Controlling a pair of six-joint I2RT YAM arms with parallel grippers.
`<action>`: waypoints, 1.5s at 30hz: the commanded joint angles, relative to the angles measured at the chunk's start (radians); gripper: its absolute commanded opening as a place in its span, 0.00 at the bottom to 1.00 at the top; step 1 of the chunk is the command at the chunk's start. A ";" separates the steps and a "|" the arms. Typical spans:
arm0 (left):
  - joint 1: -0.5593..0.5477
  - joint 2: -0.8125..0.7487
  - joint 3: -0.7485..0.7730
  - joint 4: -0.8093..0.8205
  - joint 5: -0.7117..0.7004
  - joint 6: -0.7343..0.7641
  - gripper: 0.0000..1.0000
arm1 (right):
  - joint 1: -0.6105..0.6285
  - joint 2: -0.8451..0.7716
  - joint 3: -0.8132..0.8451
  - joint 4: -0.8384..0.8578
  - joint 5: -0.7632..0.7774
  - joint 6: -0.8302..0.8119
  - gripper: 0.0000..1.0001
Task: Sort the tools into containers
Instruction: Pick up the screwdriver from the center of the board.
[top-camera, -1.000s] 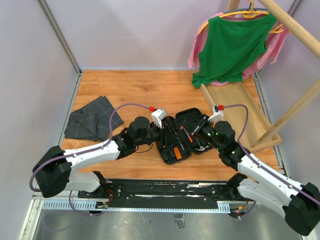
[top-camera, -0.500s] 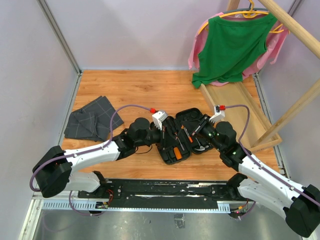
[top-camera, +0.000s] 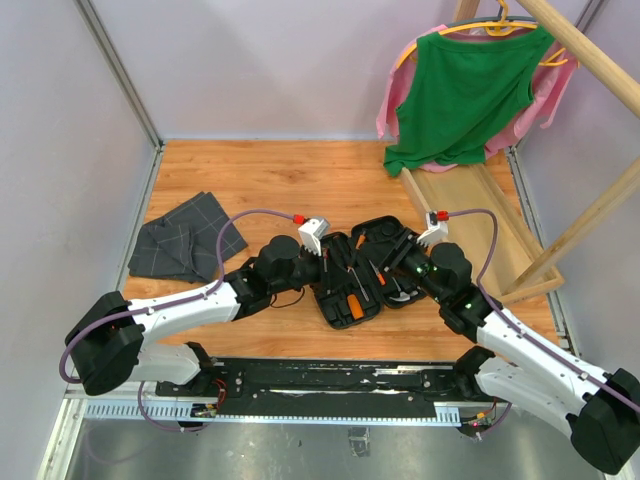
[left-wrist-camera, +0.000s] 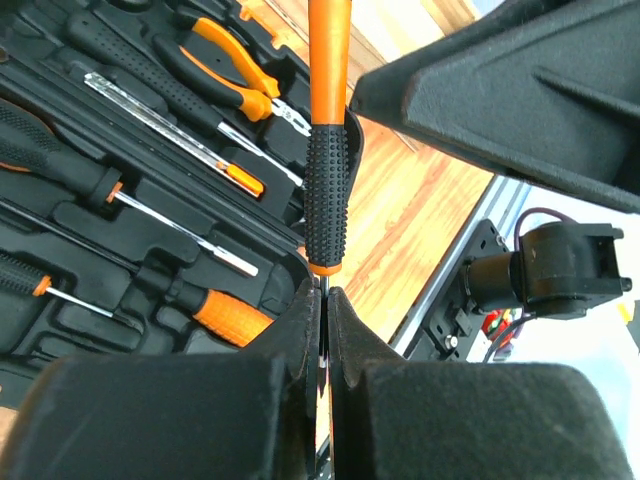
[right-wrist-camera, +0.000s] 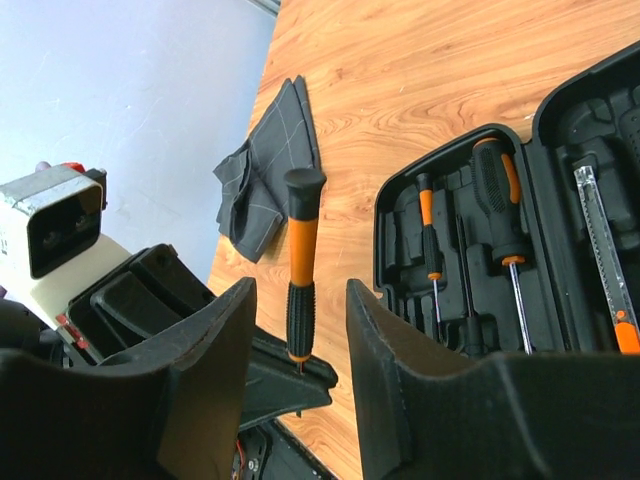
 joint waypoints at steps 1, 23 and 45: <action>-0.005 -0.018 0.015 0.028 -0.052 -0.031 0.00 | -0.014 0.020 0.016 0.034 -0.073 -0.001 0.41; -0.004 -0.021 0.016 0.041 -0.038 -0.029 0.00 | -0.013 0.139 0.046 0.099 -0.186 0.004 0.20; 0.033 -0.109 -0.026 -0.048 -0.172 0.023 0.44 | -0.013 0.109 0.140 -0.255 0.010 -0.267 0.01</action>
